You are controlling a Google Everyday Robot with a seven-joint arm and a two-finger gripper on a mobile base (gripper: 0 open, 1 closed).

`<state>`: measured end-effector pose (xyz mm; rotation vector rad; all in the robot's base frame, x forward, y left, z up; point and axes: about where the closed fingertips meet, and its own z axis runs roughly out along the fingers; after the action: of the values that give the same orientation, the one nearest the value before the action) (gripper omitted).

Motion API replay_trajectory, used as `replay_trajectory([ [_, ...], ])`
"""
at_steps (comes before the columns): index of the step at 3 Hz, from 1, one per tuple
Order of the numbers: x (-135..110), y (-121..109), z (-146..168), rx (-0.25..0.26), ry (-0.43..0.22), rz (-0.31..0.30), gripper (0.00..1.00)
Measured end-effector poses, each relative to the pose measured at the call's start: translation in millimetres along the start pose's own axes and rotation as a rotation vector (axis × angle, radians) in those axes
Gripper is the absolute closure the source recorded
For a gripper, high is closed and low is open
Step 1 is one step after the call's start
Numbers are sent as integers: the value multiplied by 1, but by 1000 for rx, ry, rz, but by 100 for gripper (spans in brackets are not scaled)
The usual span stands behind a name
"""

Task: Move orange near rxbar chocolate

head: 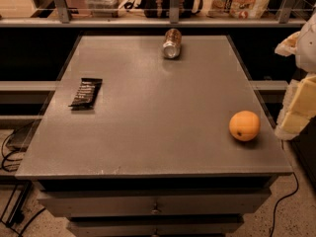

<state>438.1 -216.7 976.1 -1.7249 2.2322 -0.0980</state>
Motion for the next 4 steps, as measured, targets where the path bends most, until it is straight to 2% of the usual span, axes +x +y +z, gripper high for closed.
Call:
replay_trajectory([
  [1,0,0,0,0,0,0,0],
  [2,-1,0,4,-11,-29,-6,0],
  [3,-8,4,24,-46,-122,-38,0],
  [4,-19,8,49,-69,-194,-39,0],
])
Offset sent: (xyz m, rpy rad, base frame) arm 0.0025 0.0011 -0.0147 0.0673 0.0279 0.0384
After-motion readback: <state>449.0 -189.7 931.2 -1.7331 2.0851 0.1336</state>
